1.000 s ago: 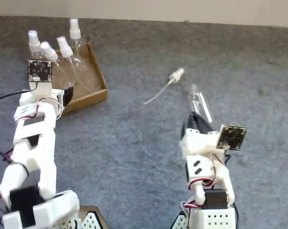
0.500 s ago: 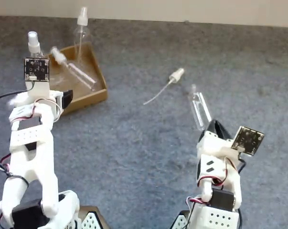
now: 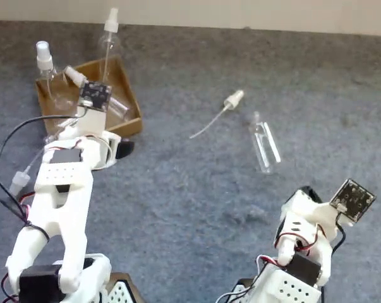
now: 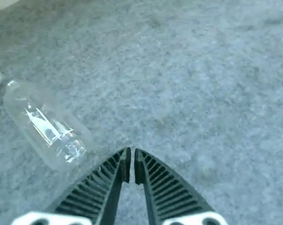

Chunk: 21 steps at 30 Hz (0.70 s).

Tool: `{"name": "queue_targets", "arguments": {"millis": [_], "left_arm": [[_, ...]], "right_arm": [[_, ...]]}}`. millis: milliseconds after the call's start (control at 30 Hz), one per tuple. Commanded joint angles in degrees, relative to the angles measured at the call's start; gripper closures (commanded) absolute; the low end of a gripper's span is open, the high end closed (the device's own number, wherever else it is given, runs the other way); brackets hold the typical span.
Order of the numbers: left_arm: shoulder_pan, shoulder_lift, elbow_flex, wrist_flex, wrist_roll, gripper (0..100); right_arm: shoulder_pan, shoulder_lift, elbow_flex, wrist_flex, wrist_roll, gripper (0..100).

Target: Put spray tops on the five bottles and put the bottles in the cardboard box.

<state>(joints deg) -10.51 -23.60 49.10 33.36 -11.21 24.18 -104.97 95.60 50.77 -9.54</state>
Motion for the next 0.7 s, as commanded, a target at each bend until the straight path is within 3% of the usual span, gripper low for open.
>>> {"name": "queue_targets", "arguments": {"millis": [0, 167, 433, 667], "left_arm": [[0.9, -2.9, -5.1, 0.5, -0.3, 66], [-3.5, -2.9, -11.1, 5.7, -0.2, 66], [-10.2, -2.9, -25.7, 22.1, -0.2, 66], [-12.0, -2.9, -35.4, 35.1, -0.2, 66]], "right_arm": [[1.3, -0.5, 9.9, 2.6, 0.7, 98.6], [1.3, -0.5, 9.9, 2.6, 0.7, 98.6], [1.3, -0.5, 9.9, 6.6, 0.7, 98.6], [1.3, -0.5, 9.9, 8.7, 0.7, 98.6]]}}
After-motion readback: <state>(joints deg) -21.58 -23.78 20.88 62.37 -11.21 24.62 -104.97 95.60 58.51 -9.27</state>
